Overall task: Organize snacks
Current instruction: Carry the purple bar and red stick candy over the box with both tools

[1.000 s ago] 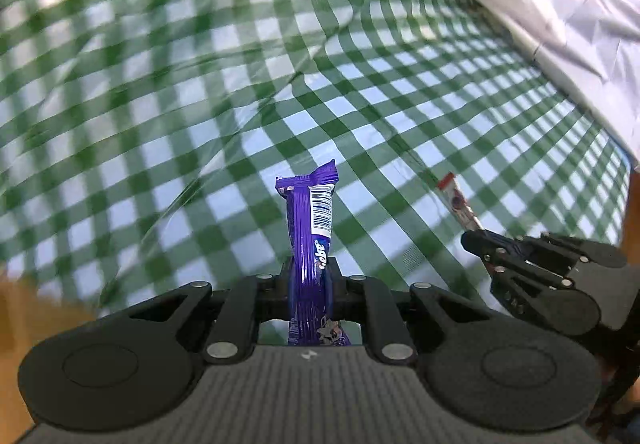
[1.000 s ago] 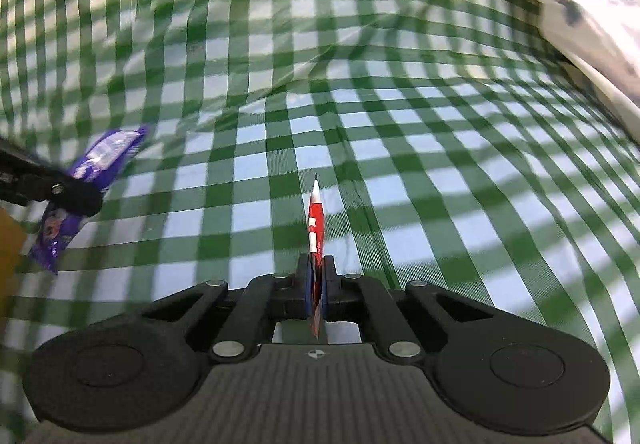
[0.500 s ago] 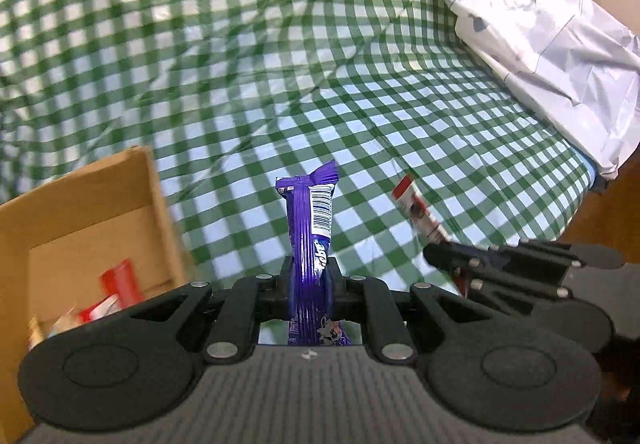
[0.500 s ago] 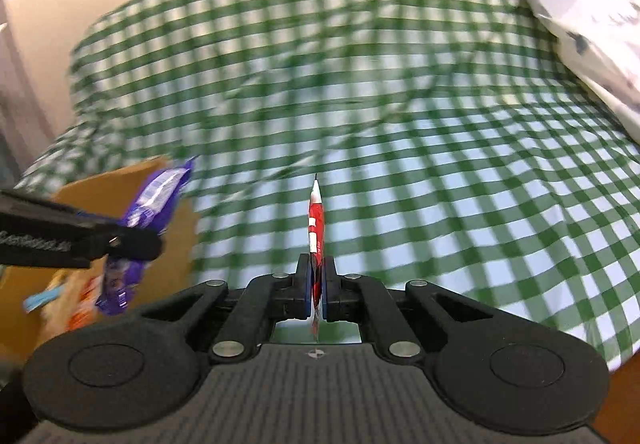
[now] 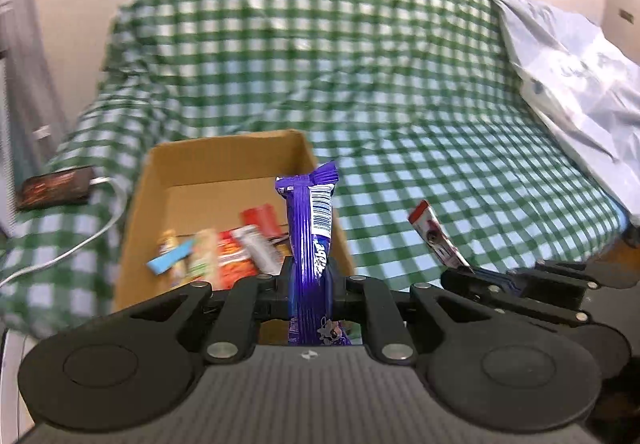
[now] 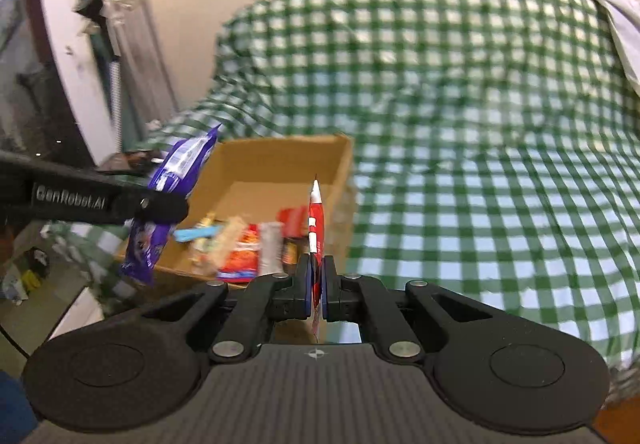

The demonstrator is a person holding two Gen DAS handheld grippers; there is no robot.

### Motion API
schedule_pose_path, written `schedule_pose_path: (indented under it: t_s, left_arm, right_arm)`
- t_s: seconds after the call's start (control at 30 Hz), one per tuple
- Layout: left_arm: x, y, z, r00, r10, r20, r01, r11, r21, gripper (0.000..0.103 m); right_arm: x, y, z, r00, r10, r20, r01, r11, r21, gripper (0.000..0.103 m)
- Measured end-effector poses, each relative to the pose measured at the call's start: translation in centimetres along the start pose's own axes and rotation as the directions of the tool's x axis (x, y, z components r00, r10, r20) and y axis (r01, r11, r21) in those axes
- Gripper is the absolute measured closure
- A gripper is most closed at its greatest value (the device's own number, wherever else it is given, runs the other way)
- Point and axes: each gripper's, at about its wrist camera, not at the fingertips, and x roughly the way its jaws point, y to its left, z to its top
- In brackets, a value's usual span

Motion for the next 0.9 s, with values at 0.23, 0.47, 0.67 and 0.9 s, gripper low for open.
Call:
schedule_pose_path:
  t_s: [0.23, 0.47, 0.67, 0.9]
  left_arm:
    - [-3.9, 1.9, -2.5, 1.0, 0.001, 0.029, 0.002, 0.996, -0.093, 0.089]
    - [-5.6, 2.4, -3.2, 0.997, -0.027, 0.07, 0.034, 0.994, -0.104, 0.088]
    - [-6.1, 3.0, -3.7, 0.995, -0.049, 0.086, 0.059, 0.991, -0.121, 0.089]
    - [-6.4, 3.6, -4.1, 0.993, -0.06, 0.098, 0.074, 0.988, -0.139, 0.088]
  right_arm:
    - [-2.9, 3.9, -0.8, 0.999, 0.027, 0.037, -0.023, 0.994, -0.107, 0.099]
    - [-4.8, 5.5, -1.8, 0.998, -0.005, 0.064, 0.014, 0.991, -0.136, 0.099]
    - [-5.4, 6.6, -2.0, 0.997, -0.035, 0.069, 0.045, 0.987, -0.156, 0.099]
    - [-5.4, 7.7, -2.0, 0.997, -0.046, 0.062, 0.057, 0.98, -0.193, 0.099]
